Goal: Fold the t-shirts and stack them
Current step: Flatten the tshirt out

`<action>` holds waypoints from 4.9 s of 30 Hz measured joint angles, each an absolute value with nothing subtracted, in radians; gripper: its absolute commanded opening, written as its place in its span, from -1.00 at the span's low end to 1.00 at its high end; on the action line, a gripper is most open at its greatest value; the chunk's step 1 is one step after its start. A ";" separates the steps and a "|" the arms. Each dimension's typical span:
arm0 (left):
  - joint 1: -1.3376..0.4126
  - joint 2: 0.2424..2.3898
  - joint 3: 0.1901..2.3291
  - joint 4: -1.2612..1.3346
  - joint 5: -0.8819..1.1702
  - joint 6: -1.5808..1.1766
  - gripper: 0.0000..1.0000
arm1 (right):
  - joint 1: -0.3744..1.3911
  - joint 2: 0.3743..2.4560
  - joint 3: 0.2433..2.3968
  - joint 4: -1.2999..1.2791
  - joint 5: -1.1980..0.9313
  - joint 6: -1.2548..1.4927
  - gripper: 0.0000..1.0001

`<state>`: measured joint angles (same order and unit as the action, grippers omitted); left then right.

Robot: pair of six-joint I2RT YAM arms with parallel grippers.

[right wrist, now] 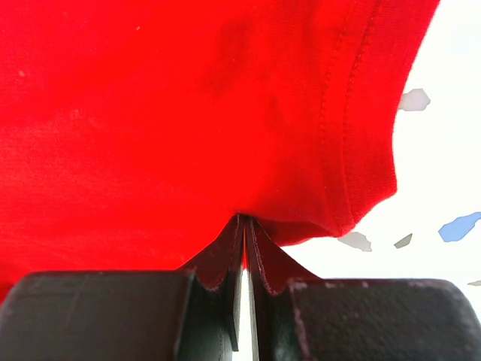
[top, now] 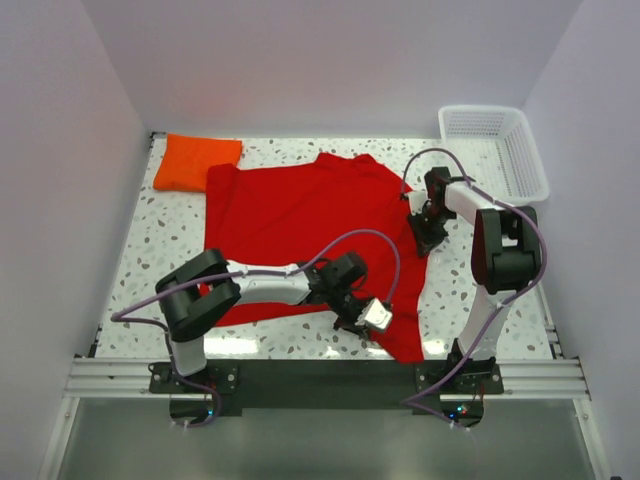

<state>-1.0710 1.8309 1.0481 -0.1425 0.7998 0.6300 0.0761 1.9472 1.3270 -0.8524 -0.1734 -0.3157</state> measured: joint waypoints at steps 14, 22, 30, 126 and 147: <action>-0.946 1.664 0.892 -0.385 0.782 0.953 -0.23 | 0.072 1.957 1.343 -0.886 -0.174 -0.366 -0.83; -0.495 1.483 1.003 -0.567 0.781 0.855 -0.23 | 0.071 1.896 1.262 -0.924 -0.146 -0.451 -0.83; -0.181 1.452 0.928 -0.725 0.630 0.886 -0.23 | 0.071 1.803 1.132 -0.988 -0.091 -0.530 -0.83; -0.018 1.967 1.373 -0.799 0.519 0.598 -0.16 | 0.096 2.478 2.121 -0.603 -0.491 -0.078 -1.00; -0.018 2.005 1.393 -0.781 0.489 0.561 -0.29 | 0.075 2.373 1.946 -0.360 -0.223 -0.261 -1.00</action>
<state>-0.0181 2.0048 1.3926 -0.7811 0.4889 0.5610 0.0753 2.3730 1.9465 -0.3599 -0.2230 -0.2607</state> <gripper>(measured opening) 0.375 0.014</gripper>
